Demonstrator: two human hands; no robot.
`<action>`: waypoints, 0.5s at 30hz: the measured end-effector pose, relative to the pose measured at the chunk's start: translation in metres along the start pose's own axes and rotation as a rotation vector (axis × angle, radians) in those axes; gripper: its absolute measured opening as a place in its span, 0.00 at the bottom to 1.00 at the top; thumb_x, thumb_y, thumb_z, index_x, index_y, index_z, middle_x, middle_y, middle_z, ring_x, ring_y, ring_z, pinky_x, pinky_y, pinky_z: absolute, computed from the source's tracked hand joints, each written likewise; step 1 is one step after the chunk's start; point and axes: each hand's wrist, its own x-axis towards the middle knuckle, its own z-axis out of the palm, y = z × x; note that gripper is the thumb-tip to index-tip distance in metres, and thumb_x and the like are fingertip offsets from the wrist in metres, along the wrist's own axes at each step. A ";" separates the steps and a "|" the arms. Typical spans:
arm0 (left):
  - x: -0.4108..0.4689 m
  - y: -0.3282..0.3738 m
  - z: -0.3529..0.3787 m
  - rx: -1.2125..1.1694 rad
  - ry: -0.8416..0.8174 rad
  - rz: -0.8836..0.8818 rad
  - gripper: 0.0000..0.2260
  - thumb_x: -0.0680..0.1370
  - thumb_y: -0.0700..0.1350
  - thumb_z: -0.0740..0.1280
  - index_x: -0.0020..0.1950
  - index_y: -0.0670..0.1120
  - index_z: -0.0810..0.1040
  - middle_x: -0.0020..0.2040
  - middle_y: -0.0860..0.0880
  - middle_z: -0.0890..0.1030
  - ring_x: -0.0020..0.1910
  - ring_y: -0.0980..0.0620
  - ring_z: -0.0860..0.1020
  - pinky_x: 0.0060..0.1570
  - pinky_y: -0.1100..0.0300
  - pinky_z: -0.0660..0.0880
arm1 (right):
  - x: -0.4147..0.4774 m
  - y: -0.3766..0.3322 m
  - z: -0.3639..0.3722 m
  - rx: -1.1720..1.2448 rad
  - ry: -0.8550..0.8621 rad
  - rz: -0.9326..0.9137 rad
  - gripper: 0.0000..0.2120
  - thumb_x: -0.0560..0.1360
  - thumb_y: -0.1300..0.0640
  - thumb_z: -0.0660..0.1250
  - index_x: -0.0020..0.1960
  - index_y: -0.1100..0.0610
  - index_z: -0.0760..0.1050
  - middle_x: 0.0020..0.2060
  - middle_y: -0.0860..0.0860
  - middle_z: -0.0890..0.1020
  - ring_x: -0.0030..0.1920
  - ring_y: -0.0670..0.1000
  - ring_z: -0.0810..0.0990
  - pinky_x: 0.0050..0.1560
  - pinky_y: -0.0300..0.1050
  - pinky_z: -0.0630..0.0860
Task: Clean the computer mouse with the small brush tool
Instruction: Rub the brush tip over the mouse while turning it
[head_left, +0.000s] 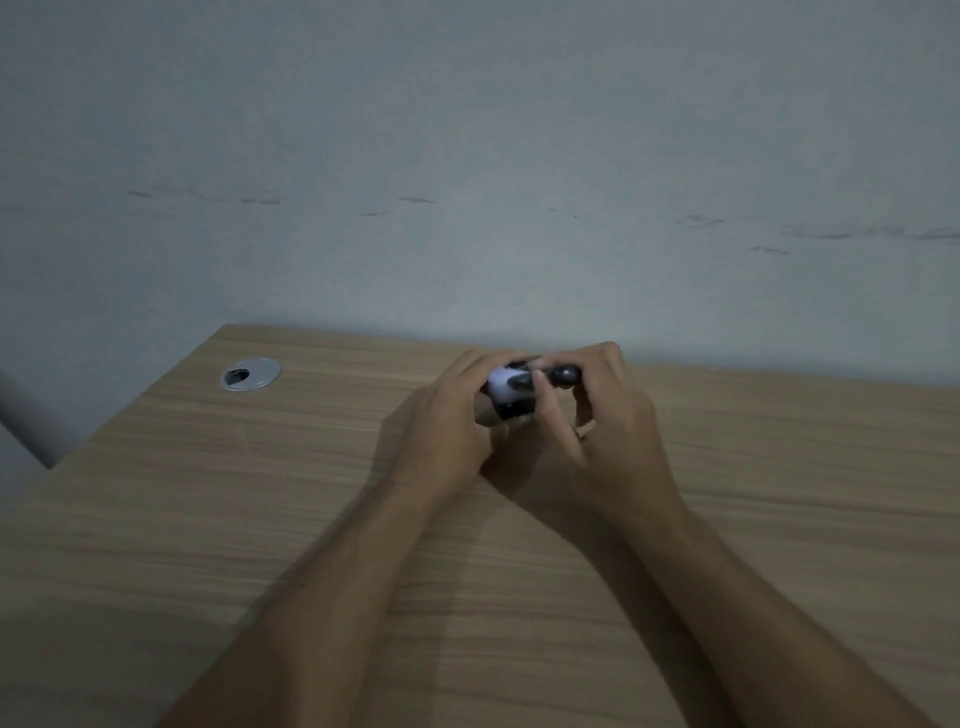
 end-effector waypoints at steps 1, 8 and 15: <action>0.000 0.000 0.000 -0.001 0.006 0.008 0.27 0.72 0.42 0.82 0.71 0.52 0.84 0.65 0.56 0.84 0.63 0.55 0.82 0.61 0.64 0.77 | 0.000 0.002 0.002 -0.004 -0.006 0.016 0.07 0.84 0.59 0.72 0.60 0.60 0.83 0.51 0.51 0.79 0.41 0.31 0.71 0.48 0.25 0.67; -0.002 0.001 -0.002 -0.091 0.029 0.008 0.28 0.73 0.43 0.84 0.72 0.53 0.83 0.64 0.59 0.84 0.62 0.62 0.82 0.63 0.72 0.73 | 0.002 0.022 -0.007 0.013 0.090 0.221 0.08 0.85 0.54 0.70 0.61 0.56 0.83 0.53 0.51 0.81 0.42 0.40 0.76 0.49 0.34 0.73; -0.001 0.000 -0.002 -0.135 -0.003 -0.046 0.32 0.71 0.36 0.82 0.73 0.54 0.84 0.67 0.58 0.86 0.66 0.58 0.83 0.69 0.56 0.80 | 0.000 0.001 0.001 0.074 0.014 0.120 0.06 0.85 0.56 0.72 0.58 0.58 0.83 0.49 0.50 0.81 0.41 0.39 0.77 0.46 0.33 0.71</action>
